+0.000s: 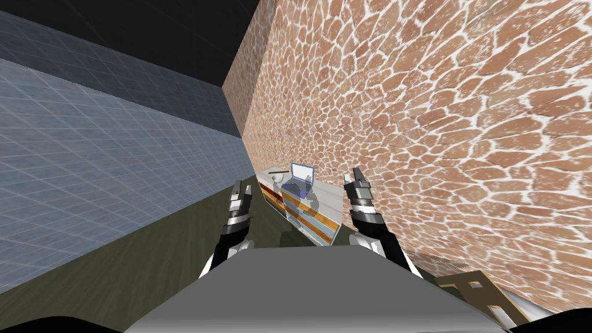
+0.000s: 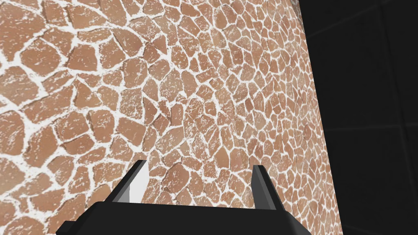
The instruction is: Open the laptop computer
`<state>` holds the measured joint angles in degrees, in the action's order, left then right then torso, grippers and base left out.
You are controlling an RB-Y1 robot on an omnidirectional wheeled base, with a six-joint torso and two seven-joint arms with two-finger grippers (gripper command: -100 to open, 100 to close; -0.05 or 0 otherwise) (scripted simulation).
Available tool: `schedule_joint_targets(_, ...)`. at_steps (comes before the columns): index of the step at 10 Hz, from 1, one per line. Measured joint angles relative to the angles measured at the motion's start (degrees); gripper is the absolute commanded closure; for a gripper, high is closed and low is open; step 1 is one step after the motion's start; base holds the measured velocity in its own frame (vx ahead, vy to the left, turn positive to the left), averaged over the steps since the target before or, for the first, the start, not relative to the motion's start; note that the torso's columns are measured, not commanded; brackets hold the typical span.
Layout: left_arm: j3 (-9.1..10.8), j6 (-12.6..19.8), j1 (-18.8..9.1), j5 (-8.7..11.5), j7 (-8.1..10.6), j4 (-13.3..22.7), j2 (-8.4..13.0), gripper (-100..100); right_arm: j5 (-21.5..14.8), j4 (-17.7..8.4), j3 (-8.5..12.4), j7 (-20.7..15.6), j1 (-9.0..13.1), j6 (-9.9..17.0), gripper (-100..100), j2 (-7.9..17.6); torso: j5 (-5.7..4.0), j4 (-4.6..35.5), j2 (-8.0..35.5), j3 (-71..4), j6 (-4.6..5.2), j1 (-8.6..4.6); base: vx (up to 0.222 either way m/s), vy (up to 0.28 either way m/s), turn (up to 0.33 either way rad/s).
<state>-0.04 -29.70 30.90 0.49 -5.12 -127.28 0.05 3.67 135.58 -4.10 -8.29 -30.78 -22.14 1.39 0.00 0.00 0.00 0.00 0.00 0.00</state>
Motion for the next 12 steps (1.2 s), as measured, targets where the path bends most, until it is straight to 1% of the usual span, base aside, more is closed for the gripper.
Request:
schedule_joint_targets(1, 0.00, 0.0, 0.0, 0.0, 0.00, 0.0, 0.0, 0, 0.0, 0.0, 0.0, 0.0, 0.0, 0.0, 0, 0.0, 0.00, 2.3, 2.3, -4.7, 0.00, 0.00, 0.000, 0.000, 0.000)
schedule_joint_targets(2, 0.00, 0.0, 0.0, 0.0, 0.00, 0.0, 0.0, 0, 0.0, 0.0, 0.0, 0.0, 0.0, 0.0, 0, 0.0, 0.00, 6.0, 6.0, -12.0, 0.00, 0.00, 0.000, 0.000, 0.000)
schedule_joint_targets(9, 0.00, 0.0, 0.0, 0.0, 0.00, 0.0, 0.0, 0, 0.0, 0.0, 0.0, 0.0, 0.0, 0.0, 0, 0.0, 0.00, 35.4, 35.4, -70.7, 0.00, 0.00, 0.000, 0.000, 0.000)
schedule_joint_targets(10, 0.00, 0.0, 0.0, 0.0, 0.00, 0.0, 0.0, -100, 0.0, 0.0, 0.0, 0.0, 0.0, 0.0, 0, 0.0, 0.00, 39.6, 39.6, -79.2, 0.00, 0.00, 0.014, 0.015, -0.071)
schedule_joint_targets(11, -0.03, 0.2, -0.2, -0.1, -0.01, 0.2, 0.8, -100, 0.0, 0.0, 0.0, 0.0, 0.0, 0.0, 0, 0.0, 0.01, 41.5, 41.5, -83.1, 0.01, 0.06, 0.026, 0.039, -0.116)
schedule_joint_targets(12, 0.26, 0.7, -0.7, -0.2, 0.16, 0.5, 2.0, -100, 0.0, 0.0, 0.0, 0.0, 0.0, 0.0, 0, 0.0, 0.03, 42.0, 42.0, -84.3, 0.01, 0.12, 0.036, 0.055, -0.126)
